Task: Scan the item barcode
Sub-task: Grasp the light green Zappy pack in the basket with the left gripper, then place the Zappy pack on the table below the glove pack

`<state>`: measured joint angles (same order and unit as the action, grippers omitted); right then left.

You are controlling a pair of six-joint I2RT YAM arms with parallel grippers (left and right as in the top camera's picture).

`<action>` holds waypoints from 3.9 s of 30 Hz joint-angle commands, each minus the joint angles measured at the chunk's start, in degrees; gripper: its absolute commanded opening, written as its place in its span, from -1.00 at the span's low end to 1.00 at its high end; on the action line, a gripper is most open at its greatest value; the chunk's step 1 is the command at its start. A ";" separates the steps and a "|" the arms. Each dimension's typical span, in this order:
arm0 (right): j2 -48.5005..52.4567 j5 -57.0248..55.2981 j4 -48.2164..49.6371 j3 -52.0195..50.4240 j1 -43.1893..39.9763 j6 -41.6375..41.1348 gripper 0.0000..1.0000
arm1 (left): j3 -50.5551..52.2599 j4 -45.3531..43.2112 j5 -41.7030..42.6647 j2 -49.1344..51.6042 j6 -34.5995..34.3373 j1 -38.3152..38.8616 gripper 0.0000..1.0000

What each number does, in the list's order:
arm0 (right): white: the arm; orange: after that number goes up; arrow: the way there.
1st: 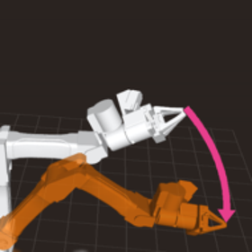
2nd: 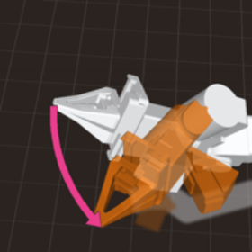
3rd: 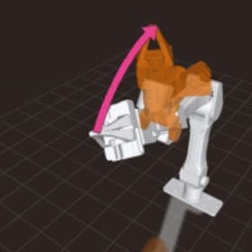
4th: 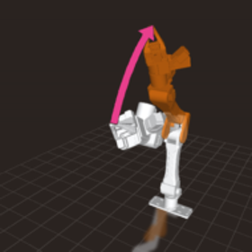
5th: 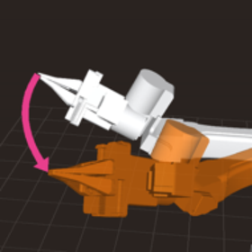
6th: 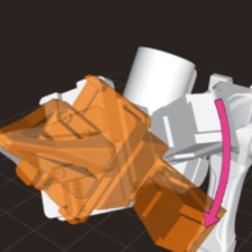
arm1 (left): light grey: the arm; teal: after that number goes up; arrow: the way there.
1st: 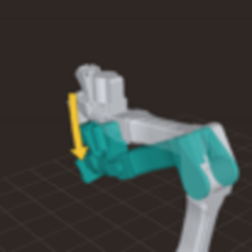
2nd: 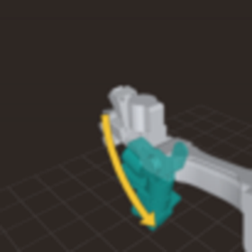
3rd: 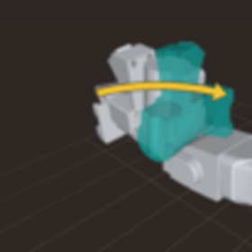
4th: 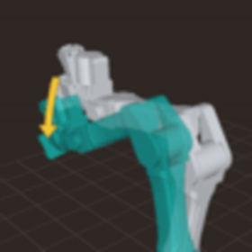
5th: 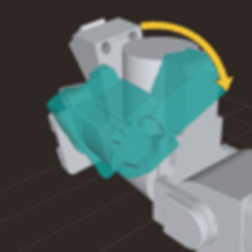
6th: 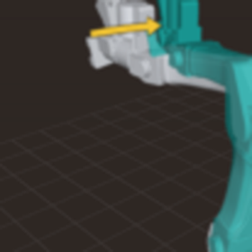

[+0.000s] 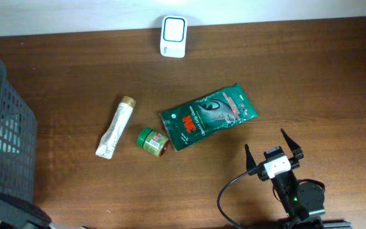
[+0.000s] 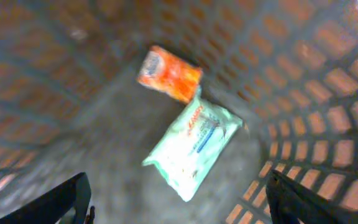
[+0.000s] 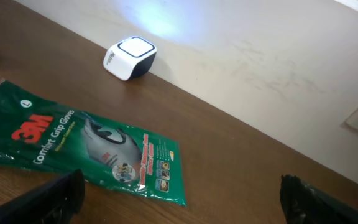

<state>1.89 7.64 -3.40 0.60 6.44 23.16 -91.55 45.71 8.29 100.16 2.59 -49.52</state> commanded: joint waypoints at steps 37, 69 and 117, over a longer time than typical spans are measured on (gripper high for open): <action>-0.28 0.68 -0.31 -0.26 0.28 0.39 0.97 | 1.75 -7.32 5.01 11.37 4.46 1.53 -1.00; -0.28 0.68 -0.31 -0.26 0.28 0.39 0.97 | 11.32 -0.11 13.40 -6.51 -6.12 65.22 -1.00; -0.28 0.68 -0.31 -0.26 0.28 0.39 0.97 | -12.24 10.62 -6.62 -12.41 -10.86 19.71 0.22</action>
<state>1.89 7.64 -3.40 0.60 6.44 23.18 -104.27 55.35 5.08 86.35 -7.07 -20.97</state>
